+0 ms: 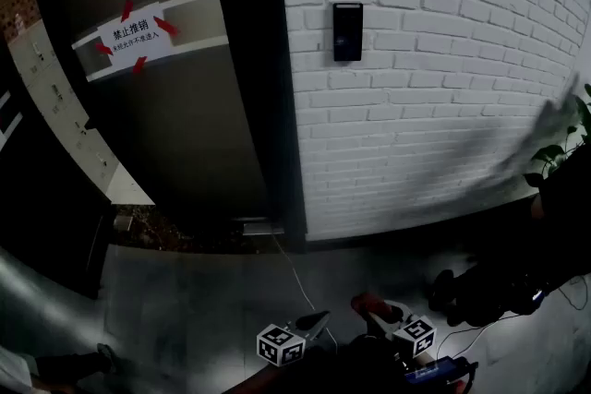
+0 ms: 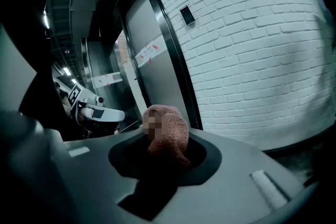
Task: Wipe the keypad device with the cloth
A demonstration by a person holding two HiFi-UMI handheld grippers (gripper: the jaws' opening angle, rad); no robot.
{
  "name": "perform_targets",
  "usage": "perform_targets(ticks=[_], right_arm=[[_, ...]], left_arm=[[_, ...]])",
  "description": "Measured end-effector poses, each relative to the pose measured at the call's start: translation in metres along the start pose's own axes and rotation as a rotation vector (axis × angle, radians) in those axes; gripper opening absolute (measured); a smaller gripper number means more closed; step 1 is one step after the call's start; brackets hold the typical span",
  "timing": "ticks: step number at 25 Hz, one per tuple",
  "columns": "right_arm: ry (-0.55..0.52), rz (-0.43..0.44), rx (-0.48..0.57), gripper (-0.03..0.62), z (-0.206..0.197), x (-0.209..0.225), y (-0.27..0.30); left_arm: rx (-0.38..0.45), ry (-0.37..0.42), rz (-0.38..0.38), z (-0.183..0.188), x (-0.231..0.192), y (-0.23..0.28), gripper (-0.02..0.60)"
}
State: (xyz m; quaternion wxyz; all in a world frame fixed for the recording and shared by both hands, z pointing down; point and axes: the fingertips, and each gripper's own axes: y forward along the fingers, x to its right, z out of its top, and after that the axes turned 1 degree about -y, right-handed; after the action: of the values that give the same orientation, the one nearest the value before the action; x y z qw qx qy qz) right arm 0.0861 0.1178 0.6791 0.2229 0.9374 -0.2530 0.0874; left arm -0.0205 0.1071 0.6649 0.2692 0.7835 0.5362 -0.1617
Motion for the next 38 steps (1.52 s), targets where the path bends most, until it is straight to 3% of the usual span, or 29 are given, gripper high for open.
perform_targets(ticks=[8, 13, 20, 27, 32, 38], right_arm=[[0.041, -0.027, 0.004, 0.11, 0.014, 0.041, 0.025], [0.03, 0.066, 0.015, 0.111, 0.036, 0.075, 0.052], [-0.016, 0.19, 0.038, 0.112, 0.083, 0.163, 0.069], [-0.094, 0.313, 0.039, 0.112, 0.127, 0.228, 0.101], [-0.061, 0.505, 0.156, 0.112, 0.214, 0.237, 0.12], [-0.379, 0.612, 0.223, 0.112, 0.357, 0.226, 0.138]], left_arm=[[-0.021, -0.011, 0.03, 0.018, -0.034, 0.019, 0.005], [-0.038, -0.025, 0.063, 0.04, -0.051, 0.069, 0.005], [-0.009, 0.012, 0.116, 0.113, -0.062, 0.158, 0.005], [0.006, -0.009, 0.213, 0.143, -0.071, 0.194, 0.005], [0.033, -0.021, 0.283, 0.154, -0.085, 0.191, 0.005], [0.081, -0.016, 0.266, 0.177, -0.109, 0.198, 0.005]])
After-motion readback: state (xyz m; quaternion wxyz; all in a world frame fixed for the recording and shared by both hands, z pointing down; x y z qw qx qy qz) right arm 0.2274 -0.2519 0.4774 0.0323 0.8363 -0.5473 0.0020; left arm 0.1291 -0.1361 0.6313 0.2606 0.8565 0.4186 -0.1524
